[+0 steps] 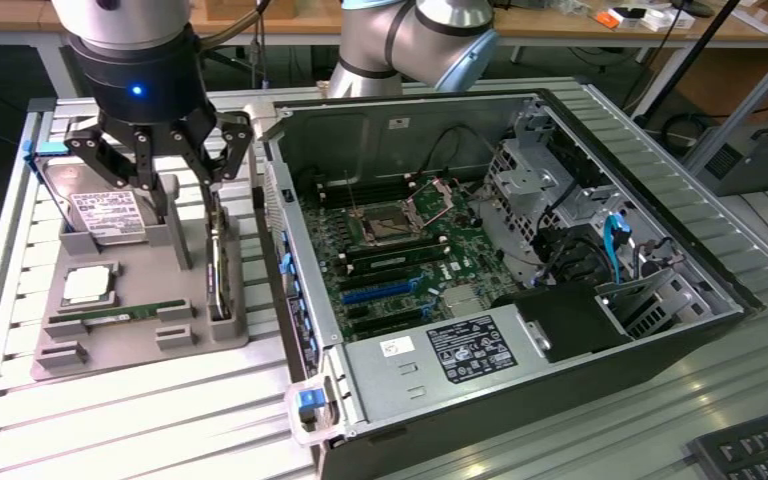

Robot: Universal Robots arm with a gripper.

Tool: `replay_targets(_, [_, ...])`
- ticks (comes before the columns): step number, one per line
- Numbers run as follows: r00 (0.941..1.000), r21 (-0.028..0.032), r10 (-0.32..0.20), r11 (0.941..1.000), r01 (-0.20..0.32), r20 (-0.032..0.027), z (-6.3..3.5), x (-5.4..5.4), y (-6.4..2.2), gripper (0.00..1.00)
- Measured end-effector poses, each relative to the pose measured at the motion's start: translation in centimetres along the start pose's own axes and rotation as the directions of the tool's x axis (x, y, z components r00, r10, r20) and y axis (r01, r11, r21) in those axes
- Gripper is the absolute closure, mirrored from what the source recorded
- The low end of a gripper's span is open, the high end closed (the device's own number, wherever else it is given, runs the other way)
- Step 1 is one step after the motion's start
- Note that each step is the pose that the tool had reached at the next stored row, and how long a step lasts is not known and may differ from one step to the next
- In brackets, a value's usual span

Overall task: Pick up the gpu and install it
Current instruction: 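Pick up the gpu and move the gpu toward the slot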

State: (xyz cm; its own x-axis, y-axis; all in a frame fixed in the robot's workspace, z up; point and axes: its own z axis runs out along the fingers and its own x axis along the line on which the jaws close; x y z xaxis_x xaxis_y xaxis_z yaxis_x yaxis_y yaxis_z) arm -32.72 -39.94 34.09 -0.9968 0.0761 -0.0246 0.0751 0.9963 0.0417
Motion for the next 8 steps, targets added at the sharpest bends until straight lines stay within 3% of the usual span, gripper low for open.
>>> replay_targets(8, [1.0000,0.0000,0.000,1.0000,0.000,0.0001,0.13,0.17,-0.02,0.52])
